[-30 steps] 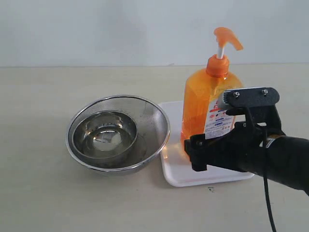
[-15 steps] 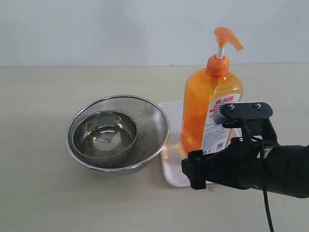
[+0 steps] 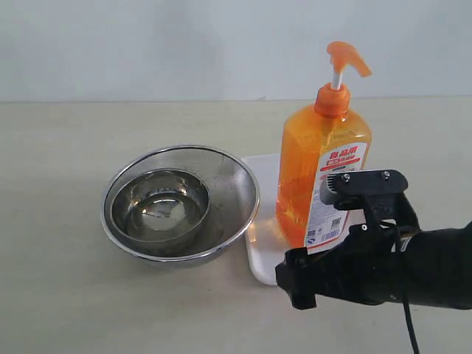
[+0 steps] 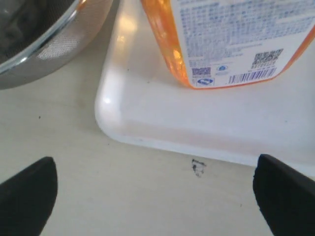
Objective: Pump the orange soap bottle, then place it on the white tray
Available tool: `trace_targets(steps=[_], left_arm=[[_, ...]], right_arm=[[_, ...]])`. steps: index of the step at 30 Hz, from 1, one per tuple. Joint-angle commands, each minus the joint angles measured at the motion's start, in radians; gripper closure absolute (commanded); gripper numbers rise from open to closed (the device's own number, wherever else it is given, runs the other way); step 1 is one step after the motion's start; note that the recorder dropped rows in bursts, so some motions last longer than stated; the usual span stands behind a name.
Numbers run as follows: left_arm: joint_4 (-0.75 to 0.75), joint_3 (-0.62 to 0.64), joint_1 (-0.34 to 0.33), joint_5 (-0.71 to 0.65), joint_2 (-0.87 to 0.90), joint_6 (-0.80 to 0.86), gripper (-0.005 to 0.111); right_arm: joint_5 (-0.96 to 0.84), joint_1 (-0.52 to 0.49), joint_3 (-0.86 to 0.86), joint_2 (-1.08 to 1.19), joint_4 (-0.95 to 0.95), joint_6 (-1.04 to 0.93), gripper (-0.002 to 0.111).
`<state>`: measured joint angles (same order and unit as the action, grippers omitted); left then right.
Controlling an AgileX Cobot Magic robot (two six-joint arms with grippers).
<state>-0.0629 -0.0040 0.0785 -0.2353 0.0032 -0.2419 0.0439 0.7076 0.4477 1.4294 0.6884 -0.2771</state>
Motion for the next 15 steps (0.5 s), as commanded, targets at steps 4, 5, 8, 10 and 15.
trace_targets(steps=[4,5,8,10,15], left_arm=[[-0.005,0.004,-0.003,0.002,-0.003,0.003,0.101],[-0.005,0.004,-0.003,0.002,-0.003,0.003,0.101],[-0.005,0.004,-0.003,0.002,-0.003,0.003,0.101],[-0.005,0.004,-0.003,0.002,-0.003,0.003,0.101],[-0.005,0.004,-0.003,0.002,-0.003,0.003,0.101]], right_arm=[[0.195,0.046,0.000,-0.001,-0.006,0.086,0.011],[0.223,0.065,0.000,-0.001,-0.006,0.090,0.011],[0.292,0.144,0.002,-0.001,-0.016,0.095,0.012],[0.313,0.186,0.002,-0.001,-0.018,0.084,0.021],[0.295,0.242,0.002,-0.001,-0.033,0.072,0.074]])
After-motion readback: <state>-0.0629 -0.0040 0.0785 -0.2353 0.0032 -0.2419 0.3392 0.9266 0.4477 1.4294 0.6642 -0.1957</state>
